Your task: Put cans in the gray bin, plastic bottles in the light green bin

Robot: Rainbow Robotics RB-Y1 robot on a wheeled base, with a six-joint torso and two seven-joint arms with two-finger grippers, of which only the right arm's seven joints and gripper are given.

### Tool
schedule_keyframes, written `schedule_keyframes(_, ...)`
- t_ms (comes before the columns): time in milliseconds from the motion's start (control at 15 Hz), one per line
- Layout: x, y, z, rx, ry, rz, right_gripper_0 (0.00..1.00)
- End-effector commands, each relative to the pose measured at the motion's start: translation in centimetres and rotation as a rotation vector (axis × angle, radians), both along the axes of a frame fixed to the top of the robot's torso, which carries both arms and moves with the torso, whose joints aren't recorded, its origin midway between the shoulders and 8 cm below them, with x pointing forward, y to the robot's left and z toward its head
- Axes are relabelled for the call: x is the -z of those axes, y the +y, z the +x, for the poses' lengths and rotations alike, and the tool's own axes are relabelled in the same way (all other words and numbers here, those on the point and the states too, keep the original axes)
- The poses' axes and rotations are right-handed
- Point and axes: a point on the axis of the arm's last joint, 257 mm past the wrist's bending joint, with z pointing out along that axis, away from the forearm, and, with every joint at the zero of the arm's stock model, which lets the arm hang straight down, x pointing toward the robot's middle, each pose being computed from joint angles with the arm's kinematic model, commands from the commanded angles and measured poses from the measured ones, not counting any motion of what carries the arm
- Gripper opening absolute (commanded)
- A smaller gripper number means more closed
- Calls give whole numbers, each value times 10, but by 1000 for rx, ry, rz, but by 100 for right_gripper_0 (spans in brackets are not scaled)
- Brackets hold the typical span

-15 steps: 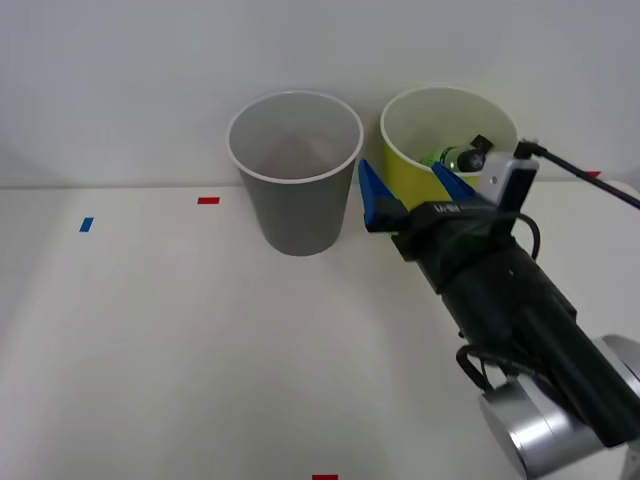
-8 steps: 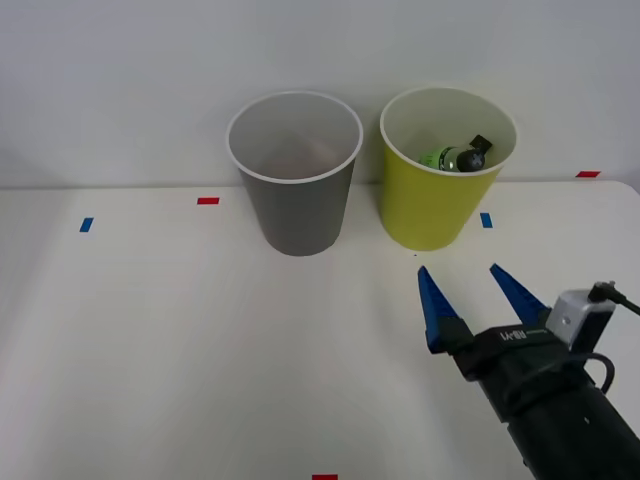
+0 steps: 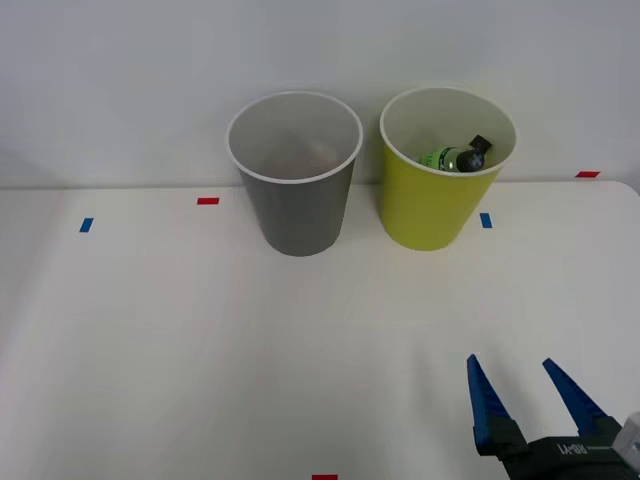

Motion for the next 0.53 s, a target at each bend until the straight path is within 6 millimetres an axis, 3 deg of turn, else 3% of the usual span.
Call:
schedule_keyframes(67, 36, -27, -42, 23, -58, 15, 100)
schedule_keyframes(333, 63, -34, -83, 74, -59, 46, 100)
schedule_keyframes(533, 75, -40, -101, 117, -82, -61, 100)
